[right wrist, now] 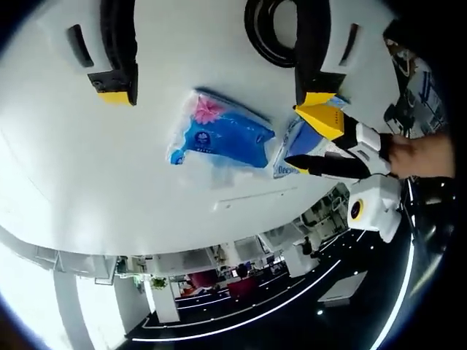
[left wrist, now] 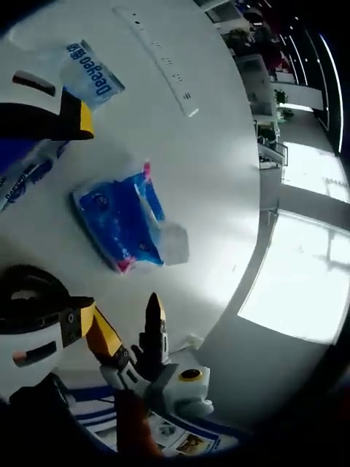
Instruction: Arrange the tabletop items into an orderly group along one side of the table until the central work area is clear of visible clutter.
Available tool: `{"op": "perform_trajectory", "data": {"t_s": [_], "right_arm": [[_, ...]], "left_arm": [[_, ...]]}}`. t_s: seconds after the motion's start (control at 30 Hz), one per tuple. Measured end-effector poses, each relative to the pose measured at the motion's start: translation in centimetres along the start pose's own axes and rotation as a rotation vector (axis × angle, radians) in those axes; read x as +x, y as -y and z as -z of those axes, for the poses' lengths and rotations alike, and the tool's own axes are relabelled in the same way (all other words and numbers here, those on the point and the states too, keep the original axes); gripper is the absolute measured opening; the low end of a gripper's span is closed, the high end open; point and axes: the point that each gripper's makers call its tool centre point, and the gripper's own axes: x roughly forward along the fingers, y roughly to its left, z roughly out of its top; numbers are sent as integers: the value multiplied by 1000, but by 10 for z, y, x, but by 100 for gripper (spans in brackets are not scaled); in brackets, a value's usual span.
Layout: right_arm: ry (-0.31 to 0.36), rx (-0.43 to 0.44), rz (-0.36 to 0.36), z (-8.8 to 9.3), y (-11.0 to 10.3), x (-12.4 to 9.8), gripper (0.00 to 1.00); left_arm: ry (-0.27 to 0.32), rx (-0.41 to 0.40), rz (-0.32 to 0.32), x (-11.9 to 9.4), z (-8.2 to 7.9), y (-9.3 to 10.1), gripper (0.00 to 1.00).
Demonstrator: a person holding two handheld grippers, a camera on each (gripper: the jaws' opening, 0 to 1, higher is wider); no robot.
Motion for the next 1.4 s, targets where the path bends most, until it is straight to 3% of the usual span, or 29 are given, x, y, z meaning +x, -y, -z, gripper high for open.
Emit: {"op": "perform_trajectory", "data": {"t_s": [0.2, 0.5, 0.83, 1.1, 1.2, 1.4], "right_arm": [[12, 16, 19, -4, 7, 9, 75], [18, 53, 51, -8, 16, 18, 58], [43, 94, 106, -14, 26, 25, 26], [4, 64, 110, -6, 25, 33, 12], [-1, 36, 129, -5, 29, 30, 2], [-4, 25, 127, -4, 31, 31, 0]], "left_arm": [[-2, 19, 13, 5, -2, -1, 77], [1, -1, 19, 14, -7, -4, 54], [-6, -60, -47, 20, -6, -17, 29], [-25, -114, -95, 24, -1, -26, 11], [-36, -126, -104, 24, 3, -28, 3], [-42, -126, -113, 24, 4, -29, 0]]}}
